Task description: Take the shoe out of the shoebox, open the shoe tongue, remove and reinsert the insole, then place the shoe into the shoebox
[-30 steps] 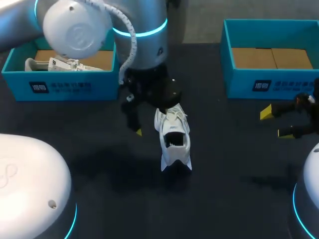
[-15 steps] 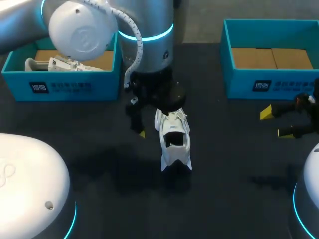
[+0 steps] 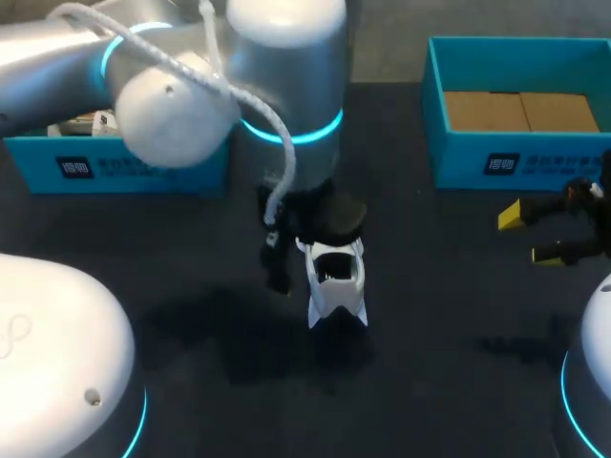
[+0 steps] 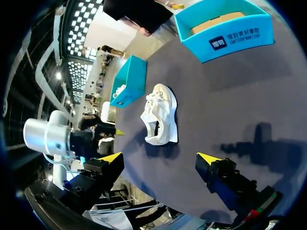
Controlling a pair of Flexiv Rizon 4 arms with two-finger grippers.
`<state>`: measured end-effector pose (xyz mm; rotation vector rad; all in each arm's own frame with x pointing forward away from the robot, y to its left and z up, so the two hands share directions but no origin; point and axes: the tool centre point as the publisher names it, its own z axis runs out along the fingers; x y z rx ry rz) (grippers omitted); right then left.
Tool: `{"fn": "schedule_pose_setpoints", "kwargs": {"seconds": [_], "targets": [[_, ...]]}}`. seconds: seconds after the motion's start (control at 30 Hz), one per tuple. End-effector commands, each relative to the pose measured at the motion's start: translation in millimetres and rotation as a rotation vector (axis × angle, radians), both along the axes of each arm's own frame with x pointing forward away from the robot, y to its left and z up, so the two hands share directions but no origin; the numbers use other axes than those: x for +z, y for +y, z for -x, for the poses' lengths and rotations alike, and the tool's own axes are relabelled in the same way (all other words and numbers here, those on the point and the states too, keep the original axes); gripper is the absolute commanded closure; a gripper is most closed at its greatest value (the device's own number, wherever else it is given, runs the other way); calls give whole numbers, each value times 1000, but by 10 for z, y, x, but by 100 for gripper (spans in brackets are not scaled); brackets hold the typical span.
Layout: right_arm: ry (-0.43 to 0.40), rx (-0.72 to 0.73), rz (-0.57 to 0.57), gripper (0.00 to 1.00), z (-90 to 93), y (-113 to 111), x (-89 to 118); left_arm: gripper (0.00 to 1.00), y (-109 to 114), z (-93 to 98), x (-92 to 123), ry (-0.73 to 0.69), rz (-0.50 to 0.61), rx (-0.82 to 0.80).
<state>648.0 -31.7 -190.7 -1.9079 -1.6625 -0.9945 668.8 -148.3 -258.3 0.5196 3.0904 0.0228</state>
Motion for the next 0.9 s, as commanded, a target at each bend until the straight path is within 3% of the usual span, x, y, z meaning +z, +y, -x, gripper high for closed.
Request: {"fn": "schedule_pose_setpoints", "kwargs": {"seconds": [0.03, 0.53, 0.9], "targets": [[-112, -127, 9, 0, 117, -8, 26, 0, -261, -22, -269, -10, -64, 127], [-112, -127, 9, 0, 117, -8, 26, 0, -588, -82, -849, -38, -23, 130], [-112, -127, 9, 0, 117, -8, 26, 0, -608, -86, -1158, -41, -8, 191]]}}
